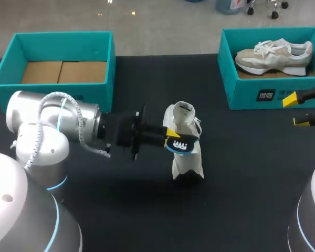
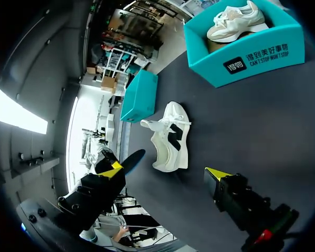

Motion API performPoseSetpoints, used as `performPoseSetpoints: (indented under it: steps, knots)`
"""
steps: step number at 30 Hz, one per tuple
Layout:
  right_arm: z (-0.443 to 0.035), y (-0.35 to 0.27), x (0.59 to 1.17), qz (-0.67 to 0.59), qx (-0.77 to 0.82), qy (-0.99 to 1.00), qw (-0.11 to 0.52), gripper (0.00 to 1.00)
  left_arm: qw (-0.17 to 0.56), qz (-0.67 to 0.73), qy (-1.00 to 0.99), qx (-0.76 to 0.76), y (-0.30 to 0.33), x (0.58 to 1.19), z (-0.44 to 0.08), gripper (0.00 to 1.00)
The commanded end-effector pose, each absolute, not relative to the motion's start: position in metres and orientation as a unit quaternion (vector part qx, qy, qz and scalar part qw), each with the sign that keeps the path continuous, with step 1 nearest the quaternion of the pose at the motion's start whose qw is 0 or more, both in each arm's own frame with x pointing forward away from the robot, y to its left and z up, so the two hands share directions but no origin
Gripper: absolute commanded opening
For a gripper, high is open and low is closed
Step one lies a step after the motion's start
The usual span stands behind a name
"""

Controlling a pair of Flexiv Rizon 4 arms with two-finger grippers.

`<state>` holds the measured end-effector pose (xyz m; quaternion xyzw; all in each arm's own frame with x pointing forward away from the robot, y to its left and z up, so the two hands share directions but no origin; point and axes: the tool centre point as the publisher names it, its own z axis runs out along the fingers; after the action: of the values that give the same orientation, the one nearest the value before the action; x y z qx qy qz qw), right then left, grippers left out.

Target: Take the shoe out of the shoebox, open the shoe tongue, remove and reinsert the insole, then place the shoe into the shoebox

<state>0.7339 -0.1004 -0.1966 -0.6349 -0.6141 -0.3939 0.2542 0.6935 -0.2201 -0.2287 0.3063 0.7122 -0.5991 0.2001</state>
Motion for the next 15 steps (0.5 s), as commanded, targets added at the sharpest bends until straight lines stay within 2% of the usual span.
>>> performPoseSetpoints:
  steps: [1,15]
  knots:
    - [-0.196,-0.100,0.732,-0.393,-0.636,-0.614,0.253,1.00,0.195,-0.595,0.718,0.305,-0.216,0.690,-0.234,0.00]
    - [-0.196,-0.100,0.732,-0.393,-0.636,-0.614,0.253,1.00,0.183,-0.581,0.735,0.296,-0.213,0.681,-0.250,0.00]
